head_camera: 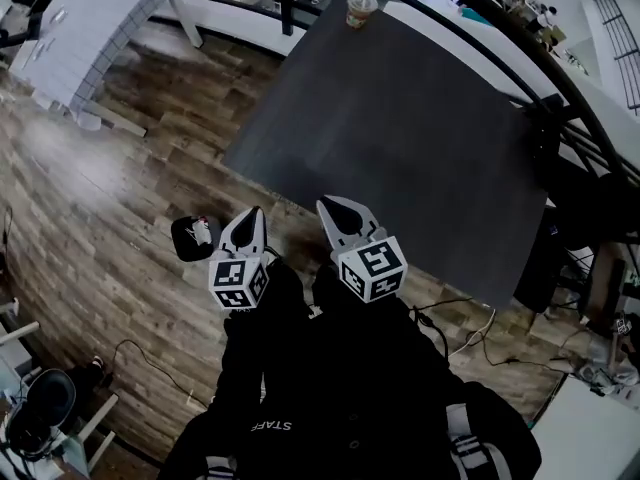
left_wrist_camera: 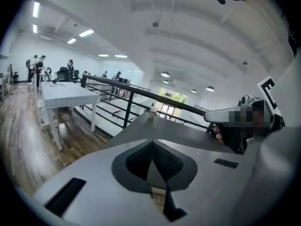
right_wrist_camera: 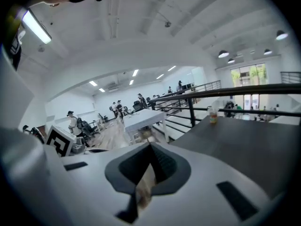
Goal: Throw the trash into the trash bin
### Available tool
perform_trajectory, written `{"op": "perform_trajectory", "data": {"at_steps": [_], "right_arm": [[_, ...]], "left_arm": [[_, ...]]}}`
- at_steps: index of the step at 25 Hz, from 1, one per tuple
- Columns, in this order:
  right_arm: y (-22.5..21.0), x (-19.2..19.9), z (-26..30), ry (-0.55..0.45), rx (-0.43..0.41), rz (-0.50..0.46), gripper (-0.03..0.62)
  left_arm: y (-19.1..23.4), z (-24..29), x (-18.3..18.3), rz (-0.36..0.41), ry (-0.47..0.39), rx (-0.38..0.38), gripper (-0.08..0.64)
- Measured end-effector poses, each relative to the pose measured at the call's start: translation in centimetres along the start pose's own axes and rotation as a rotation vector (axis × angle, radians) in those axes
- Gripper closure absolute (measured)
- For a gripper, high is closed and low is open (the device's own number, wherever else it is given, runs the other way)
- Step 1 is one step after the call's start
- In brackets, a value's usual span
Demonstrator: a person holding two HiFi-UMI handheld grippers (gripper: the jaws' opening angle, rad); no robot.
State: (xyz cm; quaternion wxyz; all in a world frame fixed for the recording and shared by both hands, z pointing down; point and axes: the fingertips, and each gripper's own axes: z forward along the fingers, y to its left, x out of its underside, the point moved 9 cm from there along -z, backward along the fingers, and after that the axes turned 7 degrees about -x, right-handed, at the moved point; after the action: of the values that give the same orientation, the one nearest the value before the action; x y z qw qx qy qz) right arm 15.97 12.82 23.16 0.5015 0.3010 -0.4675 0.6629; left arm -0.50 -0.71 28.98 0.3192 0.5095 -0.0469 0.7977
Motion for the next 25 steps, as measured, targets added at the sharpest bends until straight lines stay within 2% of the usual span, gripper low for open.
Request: {"op": "perform_trajectory", "data": {"at_steps": [6, 13, 18, 25], "right_arm": [[-5.8, -2.0, -9.8, -0.128, 0.217, 0.05, 0.577], [-9.9, -2.8, -19.3, -0.229, 0.407, 0.088, 0.577], [-11.5, -4.2, -24.4, -0.315, 0.505, 0.061, 0.577], [-12.7, -5.3, -29.4, -0.397, 0.596, 0.034, 0.577]], "left_arm": [[-10.5, 3.1, -3.5, 0.046, -0.039, 0.185, 0.56], [-20.9, 5.0, -5.5, 0.089, -0.038, 0.33, 0.56], [-27.1, 5.6, -7.7, 0.13, -0.082, 0.416, 0.56], [-33.8, 5.2, -10.1, 0.208, -0.147, 0.507, 0.56]]}}
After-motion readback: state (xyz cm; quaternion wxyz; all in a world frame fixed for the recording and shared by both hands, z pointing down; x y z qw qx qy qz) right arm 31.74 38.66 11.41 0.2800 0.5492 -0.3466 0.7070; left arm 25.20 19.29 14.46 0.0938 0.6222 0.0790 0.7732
